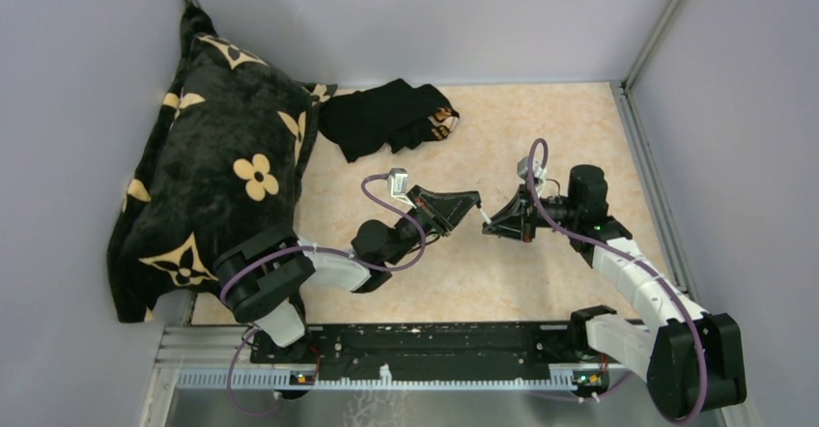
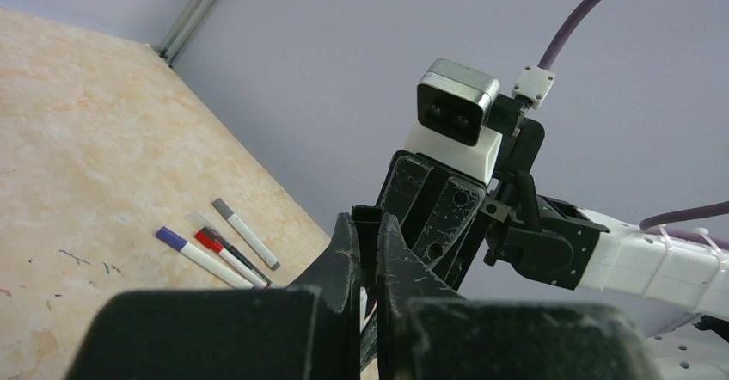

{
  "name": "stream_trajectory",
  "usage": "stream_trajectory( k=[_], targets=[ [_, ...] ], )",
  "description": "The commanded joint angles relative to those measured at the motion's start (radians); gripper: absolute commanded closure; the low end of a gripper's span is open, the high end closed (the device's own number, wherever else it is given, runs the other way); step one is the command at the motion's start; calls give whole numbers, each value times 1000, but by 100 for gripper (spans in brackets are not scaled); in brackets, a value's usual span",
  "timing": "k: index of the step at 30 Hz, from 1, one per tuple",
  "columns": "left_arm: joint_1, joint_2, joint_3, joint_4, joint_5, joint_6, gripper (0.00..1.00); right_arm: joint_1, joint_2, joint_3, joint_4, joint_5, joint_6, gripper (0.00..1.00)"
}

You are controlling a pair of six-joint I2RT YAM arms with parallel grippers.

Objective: Insert the pens into the pen caps
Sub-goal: Insert the pen cap onto the pen.

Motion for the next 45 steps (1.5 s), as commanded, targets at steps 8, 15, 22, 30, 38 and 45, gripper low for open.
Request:
stream_trajectory(
  k=[8,15,22,30,38,45],
  targets=[
    [-8,15,-7,298,-6,-5,100,5,-19,21,66,-43,25,100],
    [-8,3,-12,297,-18,11,100,5,-18,33,21,-76,-25,100],
    [-8,9,-10,297,-7,-5,100,4,-19,28,50,-15,17,100],
    [-7,13,-9,297,3,-20,100,-1,-19,21,86,18,71,100],
    [-8,26,-7,297,-9,-14,100,-1,-19,18,100,-31,75,100],
    [-7,27,0,297,-15,-9,100,-2,-21,22,97,-53,68,100]
  ],
)
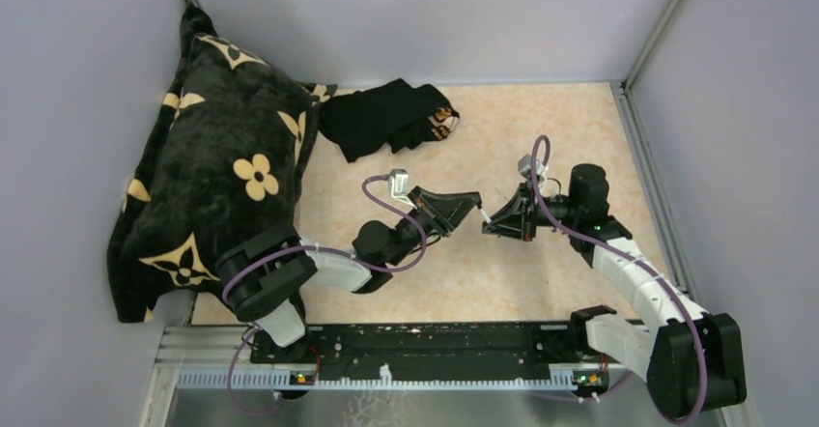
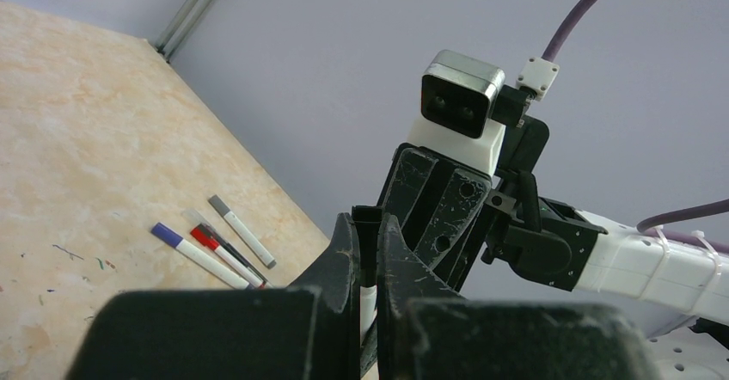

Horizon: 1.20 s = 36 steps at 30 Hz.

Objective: Insert the pens into the pen caps
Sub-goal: Insert the pen cap onto the pen.

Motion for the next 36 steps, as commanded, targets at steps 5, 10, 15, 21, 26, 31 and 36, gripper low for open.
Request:
stream_trajectory(
  k=[5,10,15,21,26,31,36],
  targets=[
    [-4,28,4,289,12,-27,100,-1,-22,15,92,5,48,100],
    [-5,39,14,288,17,-54,100,-1,-24,1,165,43,126,100],
    [-16,70,46,289,-3,-71,100,-1,-23,-10,242,100,208,100],
    [-39,107,75,288,-24,-56,100,-8,-35,-1,227,160,212,100],
    [-67,131,56,287,-24,-62,100,-37,-38,10,227,179,215,100],
    [-116,182,34,287,-13,-99,100,-46,-45,24,214,167,192,100],
    [-160,228,24,281,15,-134,100,-50,-46,36,188,148,147,100]
  ],
)
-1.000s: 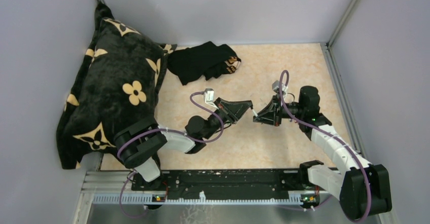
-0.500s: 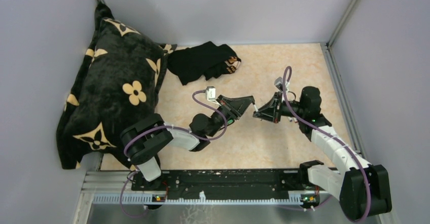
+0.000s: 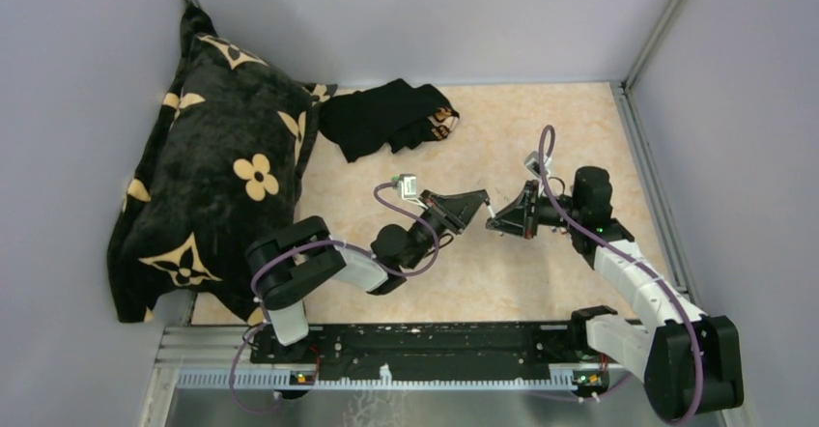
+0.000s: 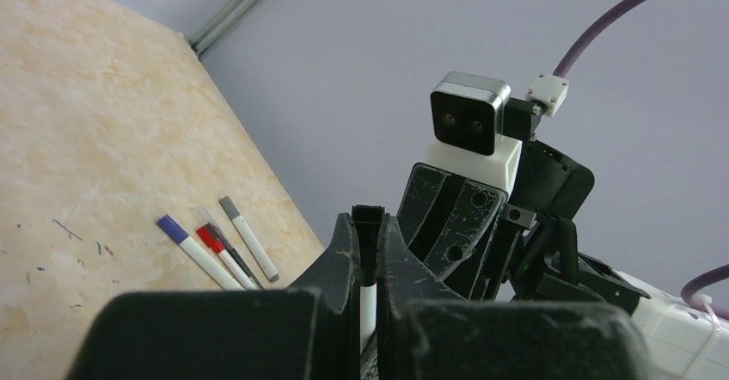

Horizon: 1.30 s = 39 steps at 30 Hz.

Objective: Insert the pens into the pen caps
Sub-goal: Insert the pen cap onto the pen, then place the pen at the center of the board.

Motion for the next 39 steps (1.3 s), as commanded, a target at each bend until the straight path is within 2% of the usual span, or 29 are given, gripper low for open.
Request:
stream_trajectory(
  k=[1,6,9,12,18,23,27,31,33,37,39],
  targets=[
    [-107,85,-46,225,182,-64,100,-11,-38,59,144,28,-66,100],
    [-130,97,-75,195,211,-118,100,-12,-44,80,58,31,-175,100],
    [-150,109,-76,157,236,-142,100,-13,-44,100,-21,102,-267,100],
    [-173,125,-74,140,235,-151,100,-12,-42,101,-26,127,-271,100],
    [-177,145,-93,237,158,-152,100,-12,-25,66,12,-12,-271,100],
    [-162,47,-129,237,84,-65,80,-12,-23,92,-236,-80,-539,100],
    [-137,-28,-178,236,60,-32,66,-12,-27,102,-294,-102,-610,100],
    [-126,-99,-246,217,25,-16,44,-12,-28,111,-355,-109,-671,100],
    [-122,-135,-281,200,23,3,36,-20,-28,123,-404,-96,-722,100],
    [-112,-254,-347,98,38,87,21,-58,-38,140,-493,-18,-824,100],
    [-96,-335,-354,-42,69,160,14,-75,-41,135,-501,61,-849,100]
  ],
)
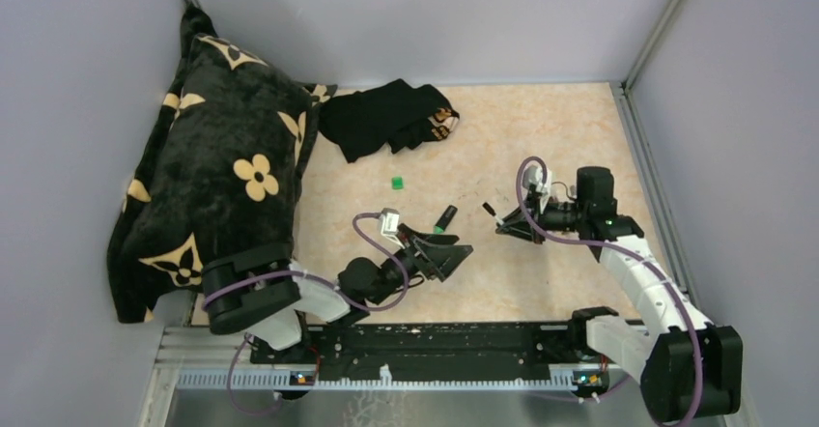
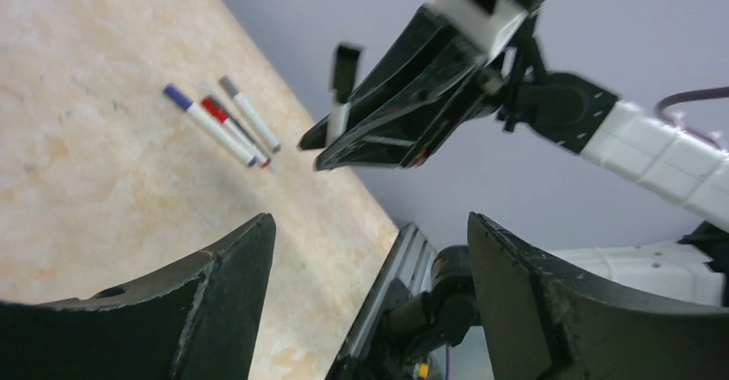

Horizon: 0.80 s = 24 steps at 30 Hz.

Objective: Insert the pens into the pen caps
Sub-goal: Place the pen at the center of the board.

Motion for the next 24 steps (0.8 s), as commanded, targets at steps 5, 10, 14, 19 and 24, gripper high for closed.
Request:
stream_trajectory(
  k=[5,10,14,19,24],
  targets=[
    [83,-348,89,-660,79,238,1,-78,27,38,-42,302,-119,100],
    [198,-382,181,-967,211,357,1,-88,107,34,-4,388,-19,97],
    [304,-324,230,-1083,292,368,1,-88,174,38,14,491,24,96],
    [332,-225,305,-1174,233,427,2,-88,271,60,-1,594,59,95],
    [335,-147,361,-1230,196,467,4,-88,345,83,-4,727,103,91]
  ],
)
